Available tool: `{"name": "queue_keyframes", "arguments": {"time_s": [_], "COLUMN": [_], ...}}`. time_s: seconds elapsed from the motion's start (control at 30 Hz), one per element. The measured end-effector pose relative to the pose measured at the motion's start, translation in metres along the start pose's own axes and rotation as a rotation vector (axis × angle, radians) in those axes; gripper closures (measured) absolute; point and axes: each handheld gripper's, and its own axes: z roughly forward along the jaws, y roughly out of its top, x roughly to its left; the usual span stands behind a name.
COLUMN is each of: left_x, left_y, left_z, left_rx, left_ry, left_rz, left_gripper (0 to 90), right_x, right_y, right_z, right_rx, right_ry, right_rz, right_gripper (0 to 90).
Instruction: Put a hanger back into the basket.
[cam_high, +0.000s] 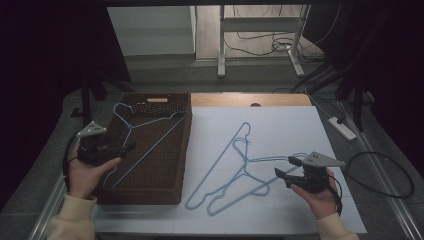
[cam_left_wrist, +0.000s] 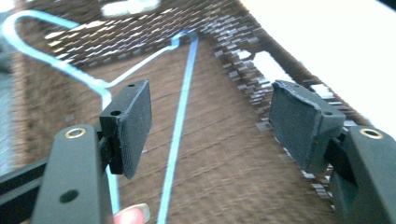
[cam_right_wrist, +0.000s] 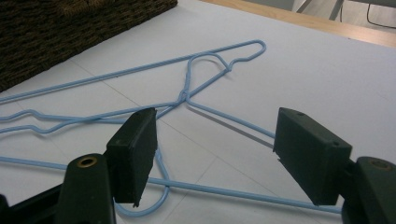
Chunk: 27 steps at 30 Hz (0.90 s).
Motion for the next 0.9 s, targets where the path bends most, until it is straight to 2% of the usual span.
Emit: {"name": "queue_keyframes", "arguments": {"time_s": [0.03, 0.07, 0.1, 0.13, 0.17, 0.23, 0.27, 0.37, 0.47, 0.5, 0.67, 0.83, 0.9], "left_x": [-0.006, -0.006, -0.010, -0.021, -0.021, -0.038, -0.043, -0.060, -0.068, -0.076, -0.087, -0.091, -0.092], "left_y": [-0.002, -0.002, -0.003, -0.003, -0.003, -0.003, -0.003, -0.001, 0.000, -0.001, -0.009, -0.016, -0.017], "left_z": [-0.002, -0.002, -0.003, -0.004, -0.004, -0.004, -0.003, 0.006, 0.012, 0.019, 0.027, 0.029, 0.030], "left_rx": [-0.020, -0.020, -0.034, -0.062, -0.062, -0.087, -0.092, -0.085, -0.071, -0.064, -0.052, -0.048, -0.046], "left_ry": [-0.023, -0.023, -0.041, -0.070, -0.070, -0.122, -0.132, -0.164, -0.178, -0.190, -0.198, -0.216, -0.223], "left_rz": [0.006, 0.006, 0.012, 0.038, 0.038, 0.071, 0.078, 0.104, 0.111, 0.116, 0.131, 0.131, 0.144], "left_gripper": [30.5, 30.6, 30.6, 30.7, 30.9, 30.8, 30.7, 30.5, 29.9, 29.9, 29.8, 29.7, 29.7], "right_x": [0.000, 0.000, 0.000, 0.000, 0.000, 0.000, 0.000, 0.000, 0.000, 0.000, -0.002, -0.003, -0.003], "right_y": [0.000, 0.000, -0.001, -0.001, -0.002, -0.003, -0.003, -0.005, -0.007, -0.008, -0.010, -0.011, -0.011], "right_z": [0.000, 0.000, 0.000, 0.000, 0.000, 0.000, -0.001, -0.003, -0.004, -0.005, -0.005, -0.002, -0.001], "right_rx": [0.002, 0.002, 0.008, 0.008, 0.008, 0.009, 0.012, 0.010, 0.010, 0.011, 0.019, 0.031, 0.038], "right_ry": [-0.001, -0.001, 0.004, 0.005, 0.006, 0.009, 0.010, 0.012, 0.014, 0.017, 0.021, 0.030, 0.032], "right_rz": [0.000, 0.000, 0.003, 0.003, 0.003, 0.003, 0.006, 0.014, 0.017, 0.015, 0.017, 0.006, 0.003], "right_gripper": [31.0, 31.0, 30.9, 30.9, 30.9, 30.9, 30.9, 30.9, 30.9, 30.9, 30.9, 31.0, 30.9]}}
